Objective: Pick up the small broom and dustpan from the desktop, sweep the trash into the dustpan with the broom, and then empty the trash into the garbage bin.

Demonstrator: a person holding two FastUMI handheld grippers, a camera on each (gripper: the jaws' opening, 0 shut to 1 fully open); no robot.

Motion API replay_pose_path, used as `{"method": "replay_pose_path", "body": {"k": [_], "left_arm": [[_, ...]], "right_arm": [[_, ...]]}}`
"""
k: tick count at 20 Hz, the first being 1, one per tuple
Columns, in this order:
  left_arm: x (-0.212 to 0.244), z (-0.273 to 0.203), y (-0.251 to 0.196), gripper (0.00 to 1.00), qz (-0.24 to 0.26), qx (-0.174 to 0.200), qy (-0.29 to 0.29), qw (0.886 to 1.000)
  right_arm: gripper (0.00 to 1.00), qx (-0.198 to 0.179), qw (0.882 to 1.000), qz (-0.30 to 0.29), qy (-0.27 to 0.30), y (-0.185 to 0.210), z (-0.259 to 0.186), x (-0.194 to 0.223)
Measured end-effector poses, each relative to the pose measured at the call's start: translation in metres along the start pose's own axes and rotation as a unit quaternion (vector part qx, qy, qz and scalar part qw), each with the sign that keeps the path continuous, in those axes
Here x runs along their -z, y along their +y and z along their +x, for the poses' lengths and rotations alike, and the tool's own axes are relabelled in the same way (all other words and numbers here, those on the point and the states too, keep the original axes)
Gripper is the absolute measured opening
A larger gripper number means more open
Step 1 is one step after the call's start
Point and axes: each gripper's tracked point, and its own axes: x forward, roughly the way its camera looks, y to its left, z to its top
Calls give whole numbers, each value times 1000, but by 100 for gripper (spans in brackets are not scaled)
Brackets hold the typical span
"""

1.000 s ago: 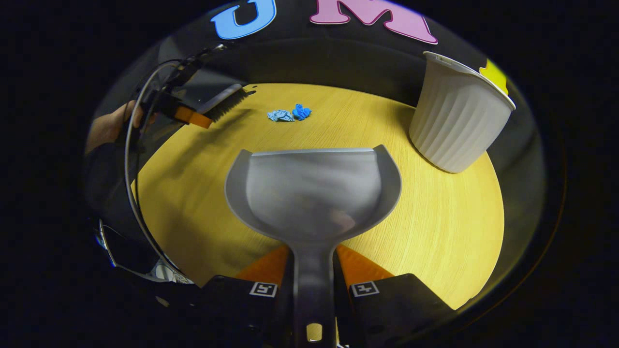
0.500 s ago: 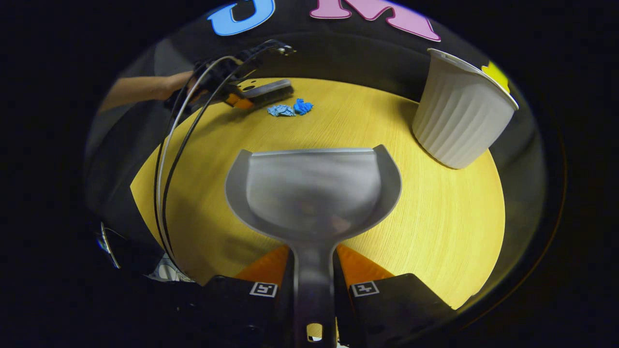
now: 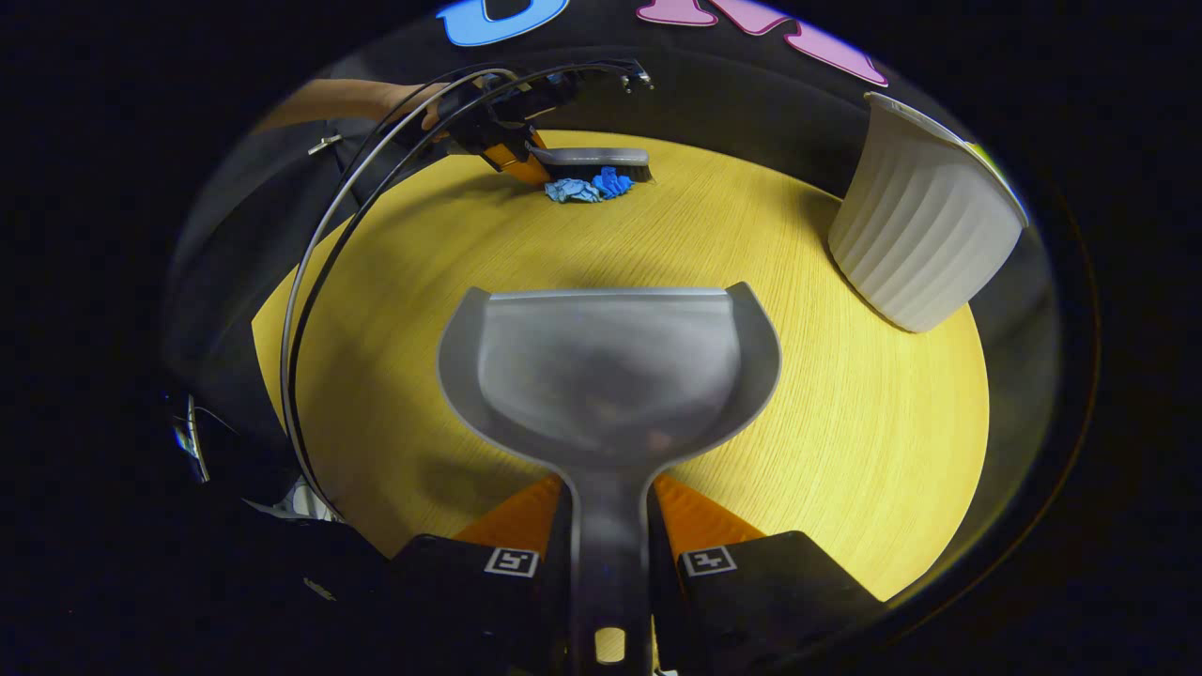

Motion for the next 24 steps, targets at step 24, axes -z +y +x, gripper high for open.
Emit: {"method": "replay_pose_path", "body": {"k": [24], "left_arm": [[-49, -114, -251, 31, -169, 233, -17, 958]], "right_arm": [[40, -15, 998, -34, -47, -12, 8, 12]]}}
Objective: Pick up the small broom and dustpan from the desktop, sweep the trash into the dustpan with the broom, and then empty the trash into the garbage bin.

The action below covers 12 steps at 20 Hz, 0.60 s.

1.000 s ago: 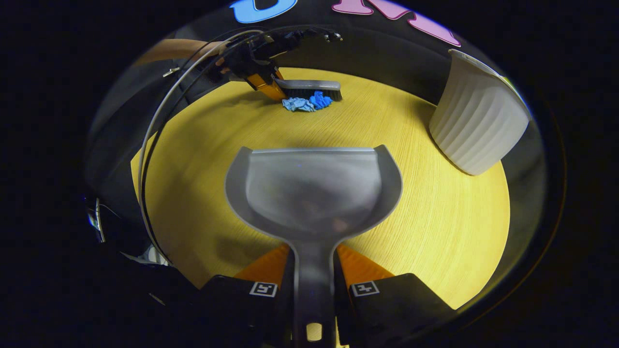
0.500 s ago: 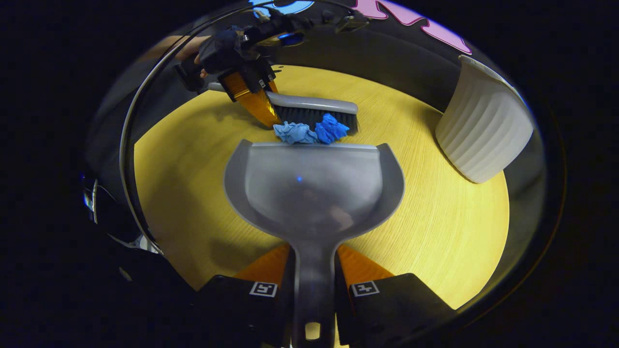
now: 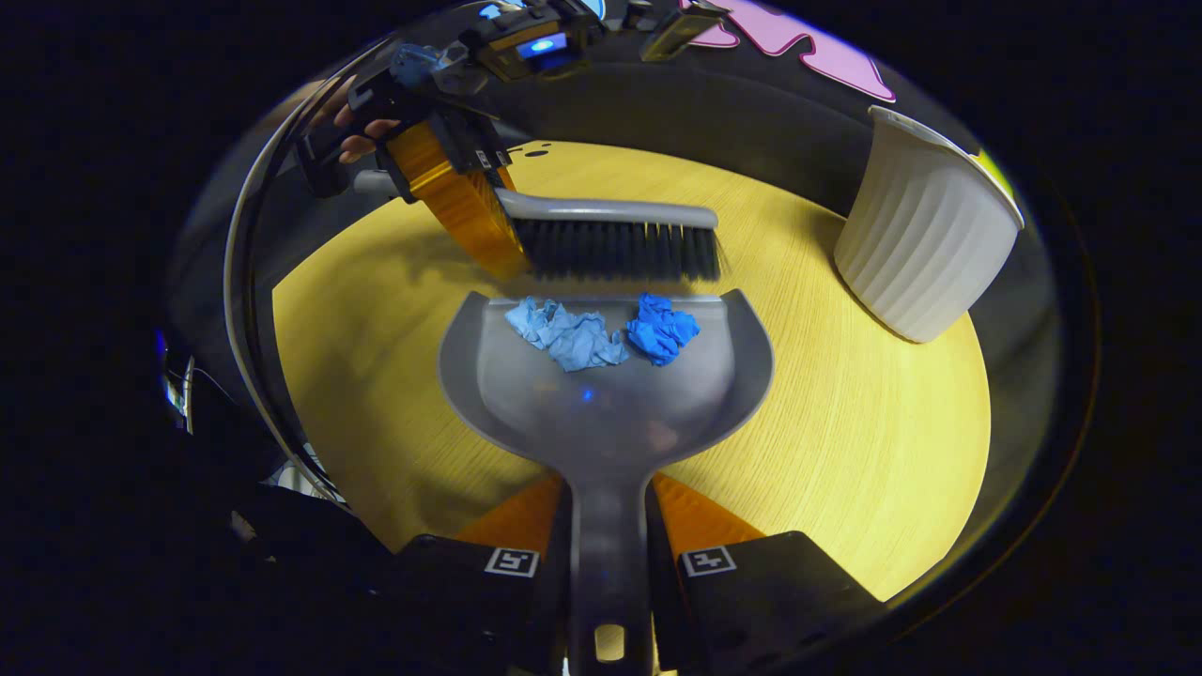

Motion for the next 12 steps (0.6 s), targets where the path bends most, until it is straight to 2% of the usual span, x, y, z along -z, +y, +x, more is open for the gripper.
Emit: {"method": "replay_pose_path", "body": {"k": [1, 3, 4, 6, 9, 10, 12], "left_arm": [[-2, -7, -4, 28, -9, -7, -16, 1000], [-3, -27, -6, 28, -26, -21, -48, 998], [-2, -36, -4, 31, -34, -29, -66, 997], [10, -46, 0, 28, -50, -47, -97, 993], [40, -46, 11, 31, -70, -82, -128, 986], [50, -42, 12, 28, -85, -83, -136, 984], [68, -37, 13, 28, -118, -79, -146, 979]], "right_arm": [[40, -1, 1000, 1, -3, 0, -1, -1], [40, -1, 1000, 2, -9, -2, -3, -3], [40, 0, 1000, 4, -9, -1, -6, -6], [40, 5, 1000, 6, -16, 0, -16, -14], [40, 15, 999, 2, -31, 4, -25, -22], [40, 17, 999, -1, -35, 5, -23, -20], [40, 17, 999, -8, -35, 6, -19, -16]]}}
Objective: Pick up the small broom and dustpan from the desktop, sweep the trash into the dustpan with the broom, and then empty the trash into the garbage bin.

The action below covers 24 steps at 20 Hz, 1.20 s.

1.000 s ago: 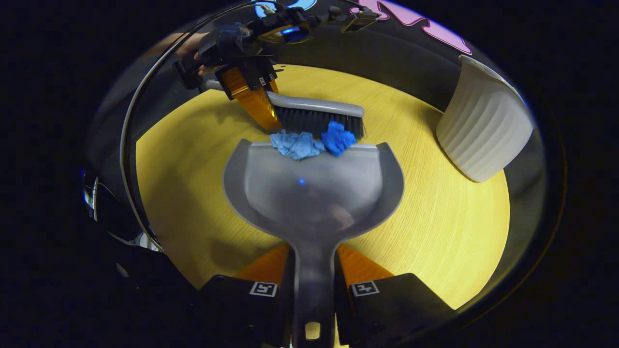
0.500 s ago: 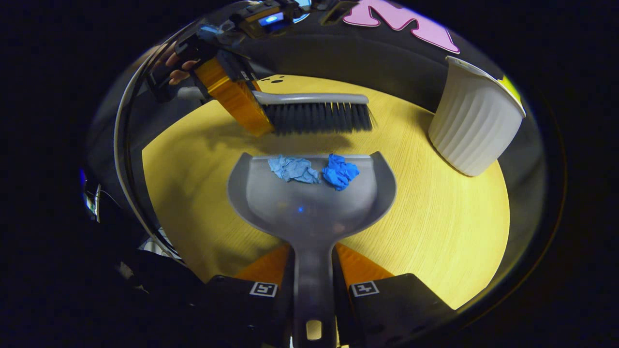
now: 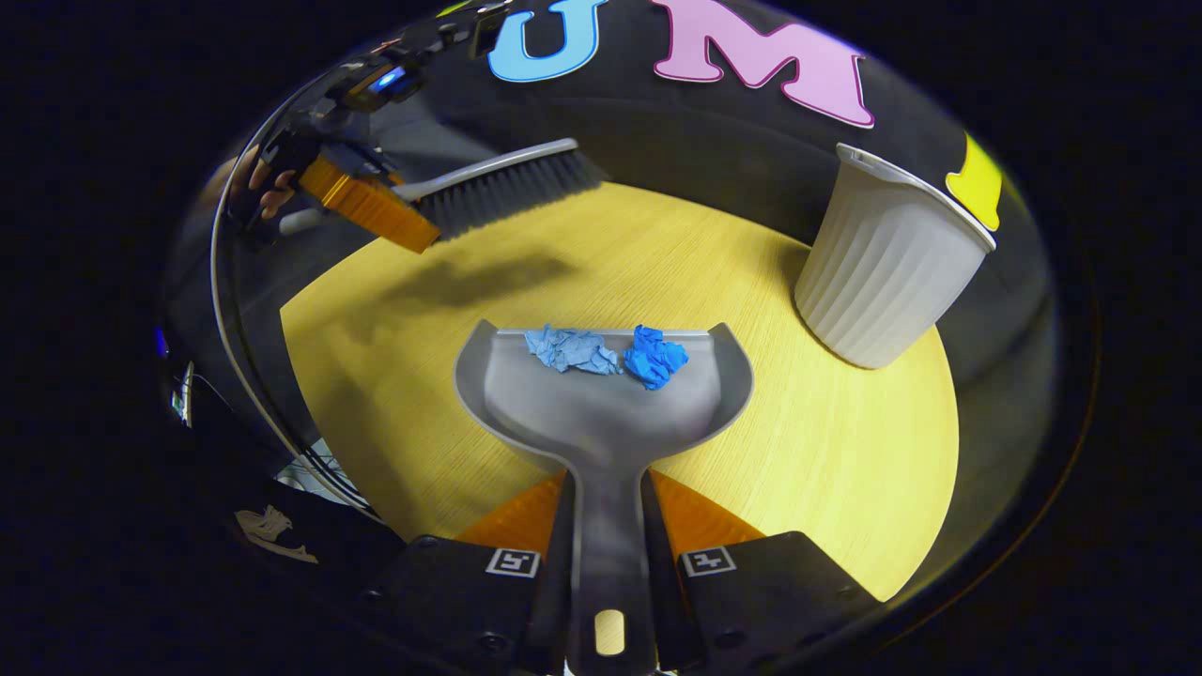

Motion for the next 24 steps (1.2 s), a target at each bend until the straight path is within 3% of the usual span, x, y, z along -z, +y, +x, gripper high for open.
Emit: {"method": "replay_pose_path", "body": {"k": [1, 2, 3, 4, 7, 9, 14, 19, 21, 22, 24], "left_arm": [[6, -2, 2, 28, -14, 0, -2, 1000], [11, -4, 4, 28, -26, -2, -3, 1000], [13, -7, 6, 28, -34, -3, -1, 999], [17, -8, 8, 25, -39, -6, 0, 999], [23, -6, 9, 31, -38, -18, 1, 999], [25, -3, 6, 28, -35, -23, -3, 999], [21, -11, 5, 30, -21, -43, -14, 999], [20, -12, 7, 31, -16, -53, -20, 998], [21, -12, 2, 25, -21, -49, -20, 998], [21, -13, 1, 31, -24, -48, -20, 998], [21, -13, 1, 24, -30, -49, -21, 998]], "right_arm": [[47, -3, 1000, -1, 6, -1, 2, 2], [46, -4, 1000, -1, 13, -4, 1, -3], [39, -7, 1000, 3, 16, -3, 0, -6], [39, -11, 1000, 9, 18, -3, -4, -9], [38, -16, 1000, 14, 11, -9, -6, -11], [37, -13, 1000, 11, 4, -8, -7, -8], [37, 4, 999, 40, -19, -16, -32, -17], [37, 41, 997, 57, -45, -65, -103, -52], [37, 56, 995, 63, -55, -90, -124, -76], [37, 63, 994, 67, -61, -100, -133, -89], [37, 74, 991, 77, -76, -120, -148, -112]]}}
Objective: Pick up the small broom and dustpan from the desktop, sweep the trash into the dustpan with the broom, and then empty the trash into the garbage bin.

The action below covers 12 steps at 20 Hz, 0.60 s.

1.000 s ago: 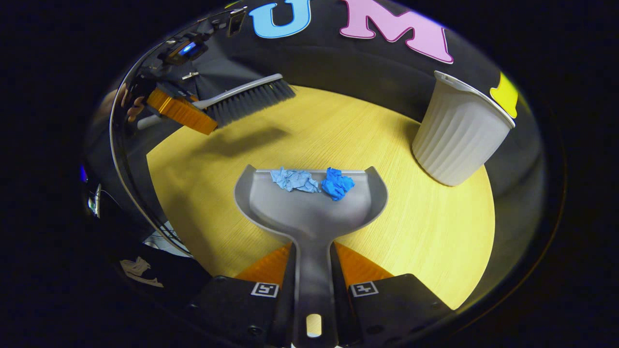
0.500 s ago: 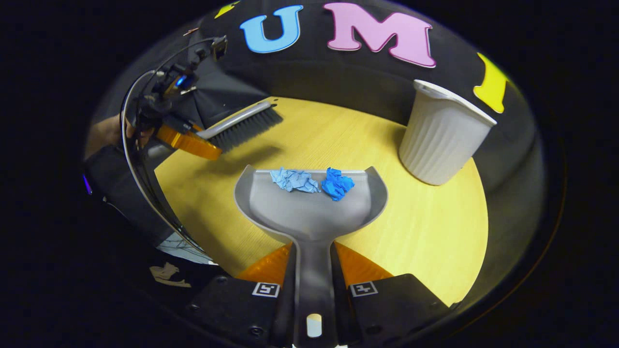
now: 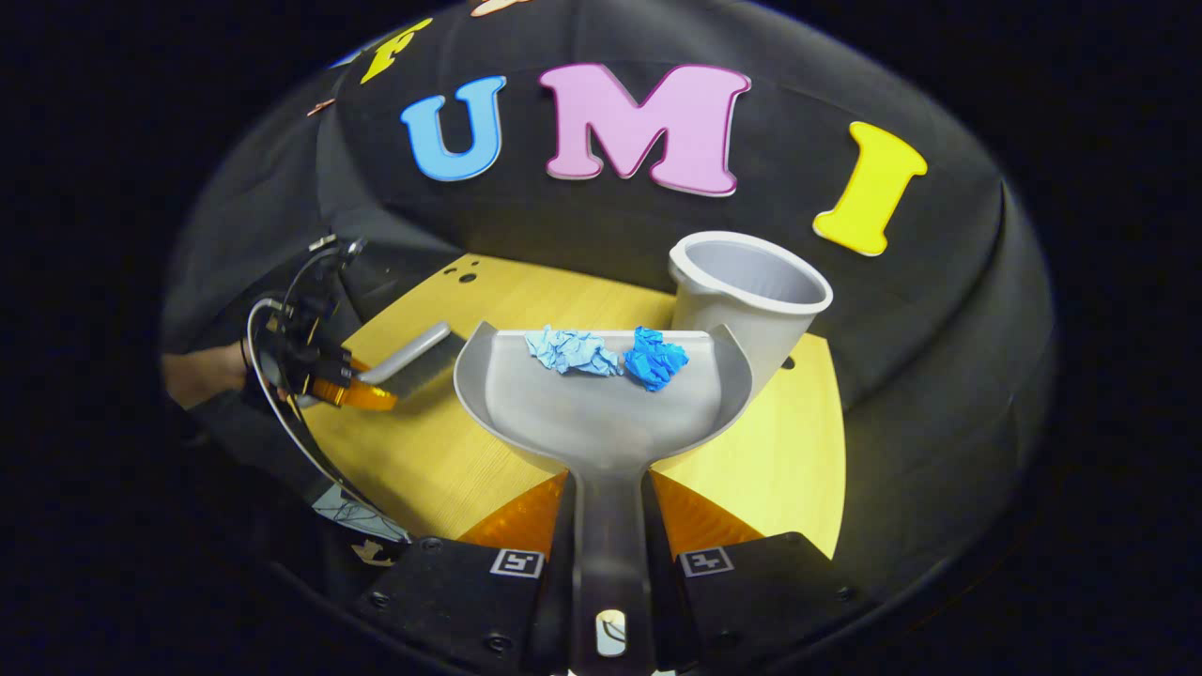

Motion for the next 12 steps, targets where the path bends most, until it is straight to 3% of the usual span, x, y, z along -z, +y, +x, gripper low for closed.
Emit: {"method": "replay_pose_path", "body": {"k": [3, 4, 9, 12], "left_arm": [[0, -3, 2, 25, -15, -2, -3, 1000], [0, -4, 3, 31, -18, -3, -4, 1000], [4, -13, 16, 28, -33, -22, -4, 999], [5, -20, 21, 31, -49, -32, -5, 998]], "right_arm": [[37, 11, 1000, 8, -24, -27, -4, -41], [37, 18, 999, 3, -32, -38, 0, -53], [37, 38, 997, 26, -64, -80, 27, -102], [37, 68, 995, 33, -71, -111, 56, -122]]}}
